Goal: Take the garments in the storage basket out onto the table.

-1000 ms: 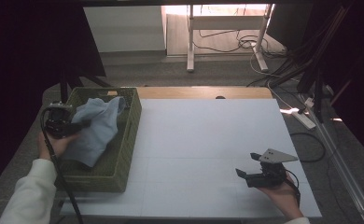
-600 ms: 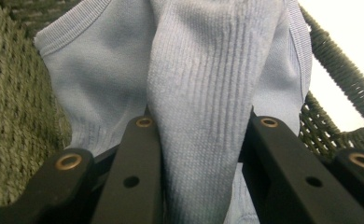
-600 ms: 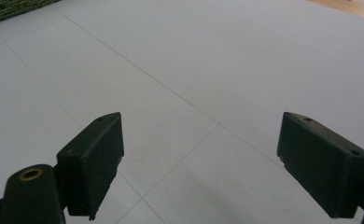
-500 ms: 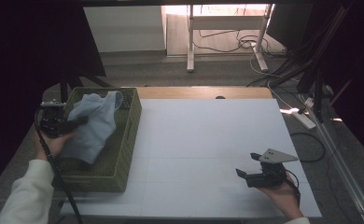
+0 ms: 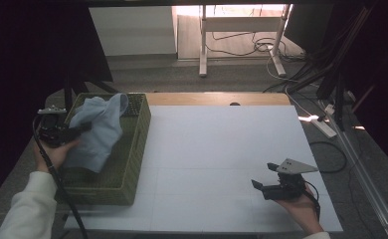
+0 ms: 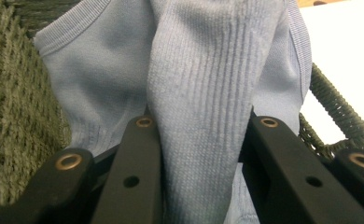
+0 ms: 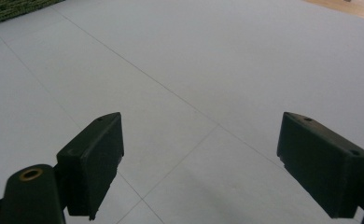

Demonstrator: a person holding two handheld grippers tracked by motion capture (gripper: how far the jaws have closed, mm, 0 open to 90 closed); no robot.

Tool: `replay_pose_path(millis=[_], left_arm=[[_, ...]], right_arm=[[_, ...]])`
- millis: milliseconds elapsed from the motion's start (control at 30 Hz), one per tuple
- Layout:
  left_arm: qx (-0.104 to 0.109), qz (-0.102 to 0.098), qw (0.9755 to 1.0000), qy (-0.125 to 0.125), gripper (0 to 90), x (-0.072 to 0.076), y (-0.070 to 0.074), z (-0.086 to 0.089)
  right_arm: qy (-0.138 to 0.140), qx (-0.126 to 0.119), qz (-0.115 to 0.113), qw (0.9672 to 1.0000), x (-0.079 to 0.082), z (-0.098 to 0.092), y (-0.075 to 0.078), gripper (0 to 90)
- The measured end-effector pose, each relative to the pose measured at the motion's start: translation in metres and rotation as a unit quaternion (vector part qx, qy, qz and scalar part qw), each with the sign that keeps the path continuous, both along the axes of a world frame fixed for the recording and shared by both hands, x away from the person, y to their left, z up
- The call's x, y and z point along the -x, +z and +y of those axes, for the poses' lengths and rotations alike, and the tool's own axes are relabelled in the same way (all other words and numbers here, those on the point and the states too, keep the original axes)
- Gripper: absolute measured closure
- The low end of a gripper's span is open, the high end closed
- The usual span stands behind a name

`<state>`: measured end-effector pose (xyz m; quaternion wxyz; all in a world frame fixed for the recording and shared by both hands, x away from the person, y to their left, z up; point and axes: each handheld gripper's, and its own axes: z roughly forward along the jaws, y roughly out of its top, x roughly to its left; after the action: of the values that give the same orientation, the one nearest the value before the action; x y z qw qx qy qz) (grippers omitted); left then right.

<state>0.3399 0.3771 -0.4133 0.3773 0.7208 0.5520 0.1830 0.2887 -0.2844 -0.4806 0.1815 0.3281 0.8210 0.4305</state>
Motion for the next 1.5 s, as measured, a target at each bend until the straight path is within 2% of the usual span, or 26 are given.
replay_pose_path(millis=[167,300,700,1033,1500], left_arm=[[0.012,-0.007,0.9999,0.003,74.4,0.002,0.001,0.002],[0.011,-0.011,0.9999,0.005,74.4,0.004,0.003,0.002],[0.029,-0.031,0.9991,0.004,74.4,0.01,0.009,0.001],[0.035,-0.044,0.9984,0.006,74.4,0.013,0.016,0.002],[0.053,-0.071,0.9961,0.005,74.4,0.015,0.027,-0.003]], right_arm=[[0.002,0.001,0.001,1.0,0.0,0.0,0.0,15.0],[0.0,0.002,0.001,1.0,0.0,0.0,0.0,15.0],[-0.002,0.001,-0.001,1.0,0.0,-0.001,0.0,15.0],[-0.003,0.0,-0.002,1.0,0.0,-0.001,0.0,15.0],[-0.003,0.002,-0.001,1.0,0.0,-0.001,0.0,15.0]])
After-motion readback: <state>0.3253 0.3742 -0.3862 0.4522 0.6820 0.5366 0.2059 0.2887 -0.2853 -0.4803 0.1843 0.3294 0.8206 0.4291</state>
